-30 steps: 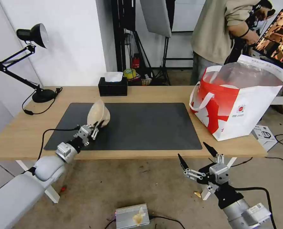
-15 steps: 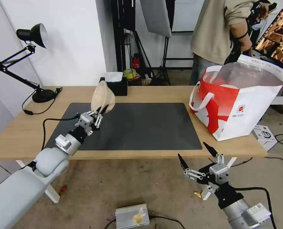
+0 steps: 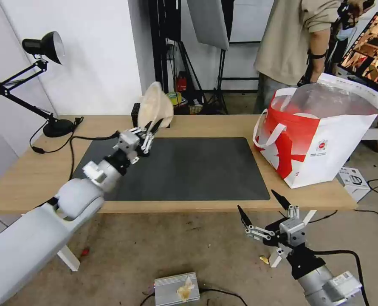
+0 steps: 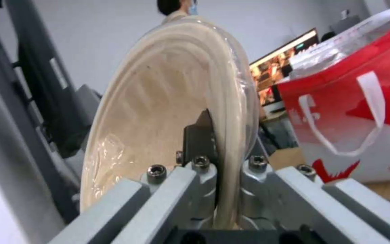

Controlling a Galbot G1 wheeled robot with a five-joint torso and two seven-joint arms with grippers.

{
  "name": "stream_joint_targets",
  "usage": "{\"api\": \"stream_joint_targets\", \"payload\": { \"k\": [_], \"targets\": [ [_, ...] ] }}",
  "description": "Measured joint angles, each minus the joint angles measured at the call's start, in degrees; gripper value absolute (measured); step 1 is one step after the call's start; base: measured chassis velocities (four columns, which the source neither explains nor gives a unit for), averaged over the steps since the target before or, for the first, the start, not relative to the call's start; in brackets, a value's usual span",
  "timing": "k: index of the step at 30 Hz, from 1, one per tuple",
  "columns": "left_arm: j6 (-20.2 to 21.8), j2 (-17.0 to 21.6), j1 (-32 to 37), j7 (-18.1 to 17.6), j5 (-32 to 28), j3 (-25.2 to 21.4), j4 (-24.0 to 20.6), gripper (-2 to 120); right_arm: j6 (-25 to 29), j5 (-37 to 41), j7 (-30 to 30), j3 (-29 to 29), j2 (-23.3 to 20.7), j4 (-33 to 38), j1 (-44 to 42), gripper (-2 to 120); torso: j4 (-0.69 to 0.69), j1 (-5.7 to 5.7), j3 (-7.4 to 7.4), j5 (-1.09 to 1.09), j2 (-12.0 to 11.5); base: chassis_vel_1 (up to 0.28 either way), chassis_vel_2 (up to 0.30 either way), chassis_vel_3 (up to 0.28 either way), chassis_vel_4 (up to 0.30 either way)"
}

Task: Pick up the trash from the table and place it into the takeout bag.

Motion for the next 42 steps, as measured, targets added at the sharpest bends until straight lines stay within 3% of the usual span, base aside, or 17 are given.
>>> {"api": "stream_joint_targets", "payload": {
  "k": [3, 7, 10, 12, 22, 42],
  "targets": [
    [0.1, -1.6, -3.7, -0.6, 0.1, 3.1, 1.7, 0, 0.0, 0.0, 0.0, 0.0, 0.0, 0.0, 0.0, 100, 0.0, 0.01, 0.01, 0.0, 0.0, 0.0, 0.0, 0.0, 0.0],
    [1.2, -5.5, -12.6, -2.8, 0.1, 10.5, 6.4, 0, 0.0, 0.0, 0.0, 0.0, 0.0, 0.0, 0.0, 100, -0.01, 0.0, 0.01, 0.0, 0.0, 0.0, 0.0, 0.0, 0.0],
    [1.4, -6.5, -14.7, -3.7, 0.3, 12.6, 7.6, 0, 0.0, 0.0, 0.0, 0.0, 0.0, 0.0, 0.0, 100, 0.0, 0.0, 0.01, 0.02, 0.0, 0.0, 0.0, 0.0, 0.0],
    [1.7, -9.2, -19.2, -4.7, 1.1, 17.9, 10.4, 0, 0.0, 0.0, 0.0, 0.0, 0.0, 0.0, 0.0, 100, -0.01, 0.0, 0.01, 0.0, 0.0, 0.0, 0.0, 0.0, 0.0],
    [1.9, -16.4, -31.0, -5.5, 1.2, 28.8, 16.7, 0, 0.0, 0.0, 0.0, 0.0, 0.0, 0.0, 0.0, 100, 0.0, 0.0, 0.0, 0.02, 0.0, 0.0, 0.0, 0.0, 0.0],
    [1.6, -27.6, -43.1, -5.3, 1.7, 36.9, 27.5, 0, 0.0, 0.0, 0.0, 0.0, 0.0, 0.0, 0.0, 100, 0.0, 0.0, 0.0, 0.01, 0.0, 0.0, 0.0, 0.0, 0.0]
  ]
}}
